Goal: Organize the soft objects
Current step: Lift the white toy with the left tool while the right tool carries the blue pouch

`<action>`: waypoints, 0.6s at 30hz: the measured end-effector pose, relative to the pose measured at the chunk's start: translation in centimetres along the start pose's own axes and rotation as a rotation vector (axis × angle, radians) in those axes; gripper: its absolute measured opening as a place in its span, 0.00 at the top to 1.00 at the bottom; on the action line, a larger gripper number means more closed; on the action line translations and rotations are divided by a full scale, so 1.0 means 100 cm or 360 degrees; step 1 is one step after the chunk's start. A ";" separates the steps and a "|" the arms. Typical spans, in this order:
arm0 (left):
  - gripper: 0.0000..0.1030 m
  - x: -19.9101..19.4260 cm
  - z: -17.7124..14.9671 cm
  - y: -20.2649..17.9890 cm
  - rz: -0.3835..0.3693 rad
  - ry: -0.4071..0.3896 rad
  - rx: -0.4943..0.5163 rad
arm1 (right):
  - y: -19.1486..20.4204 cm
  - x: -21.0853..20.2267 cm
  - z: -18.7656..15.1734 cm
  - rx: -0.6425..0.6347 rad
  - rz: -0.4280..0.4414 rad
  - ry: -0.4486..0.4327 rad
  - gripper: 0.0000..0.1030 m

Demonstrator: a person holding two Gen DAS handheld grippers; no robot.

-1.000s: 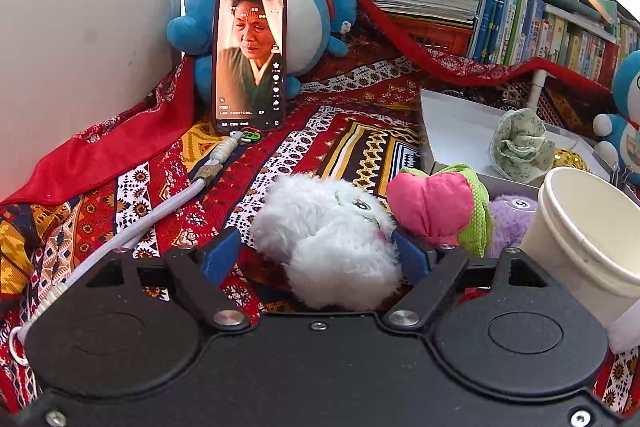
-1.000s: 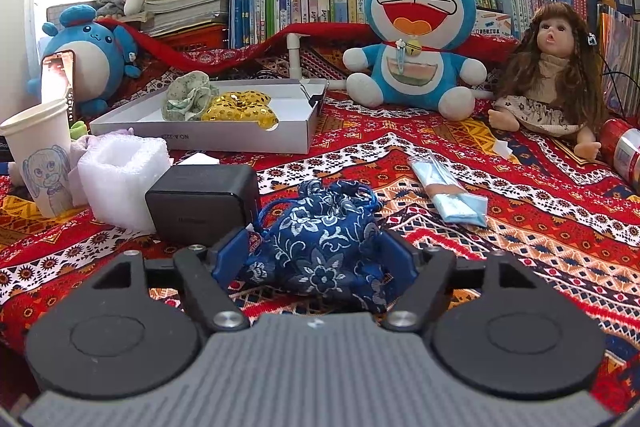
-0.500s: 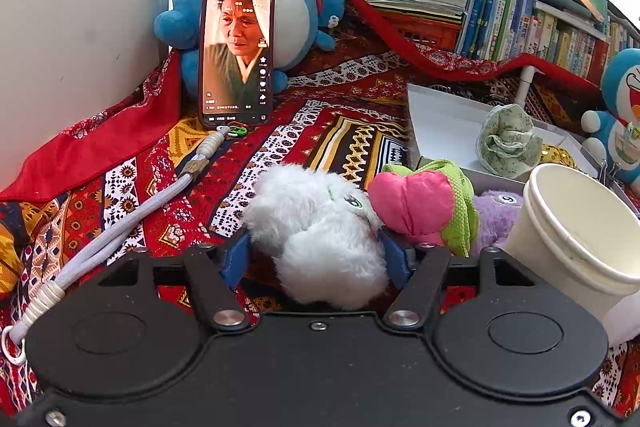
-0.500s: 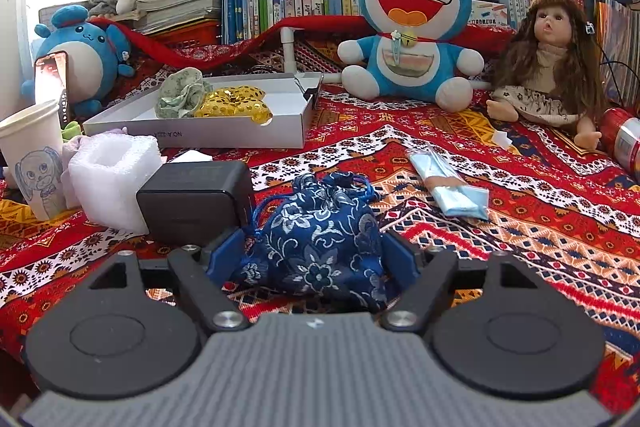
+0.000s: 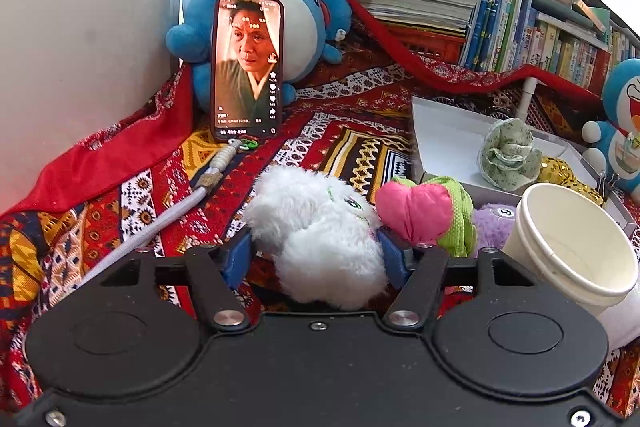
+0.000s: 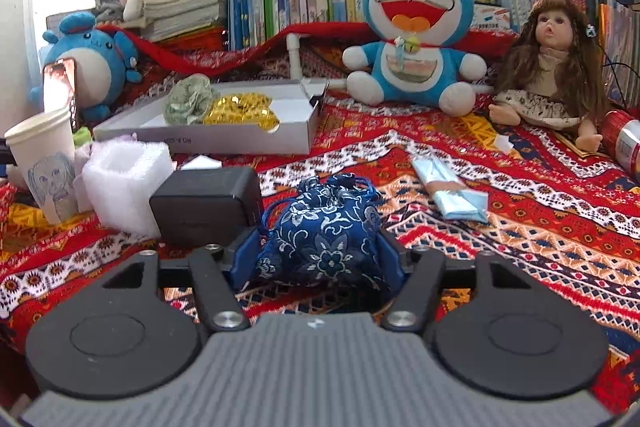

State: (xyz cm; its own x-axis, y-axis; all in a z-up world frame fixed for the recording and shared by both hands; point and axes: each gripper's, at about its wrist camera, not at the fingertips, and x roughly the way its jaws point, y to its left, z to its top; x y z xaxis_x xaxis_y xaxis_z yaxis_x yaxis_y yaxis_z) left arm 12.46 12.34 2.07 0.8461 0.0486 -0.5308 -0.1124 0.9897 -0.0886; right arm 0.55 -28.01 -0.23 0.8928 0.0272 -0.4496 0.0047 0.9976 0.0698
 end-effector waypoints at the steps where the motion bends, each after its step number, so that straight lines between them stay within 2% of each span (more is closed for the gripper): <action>1: 0.40 -0.001 0.001 0.000 0.0003 -0.0006 0.0000 | -0.001 -0.001 0.001 0.0008 -0.0007 -0.0016 0.39; 8: 0.40 -0.010 0.009 0.001 0.0015 -0.0051 0.0001 | -0.006 -0.008 0.012 0.0030 -0.0031 -0.0092 0.45; 18: 0.41 -0.021 0.029 -0.001 -0.0020 -0.0108 0.0011 | -0.009 -0.006 0.035 0.0039 -0.0016 -0.0180 0.47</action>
State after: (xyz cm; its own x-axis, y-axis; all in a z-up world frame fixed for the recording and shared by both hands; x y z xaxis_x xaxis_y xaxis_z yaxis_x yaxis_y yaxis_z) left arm 12.23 12.51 5.66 0.8809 0.0447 -0.4712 -0.0980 0.9912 -0.0891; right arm 1.55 -29.13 3.08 0.9378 0.0082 -0.3470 0.0240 0.9958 0.0883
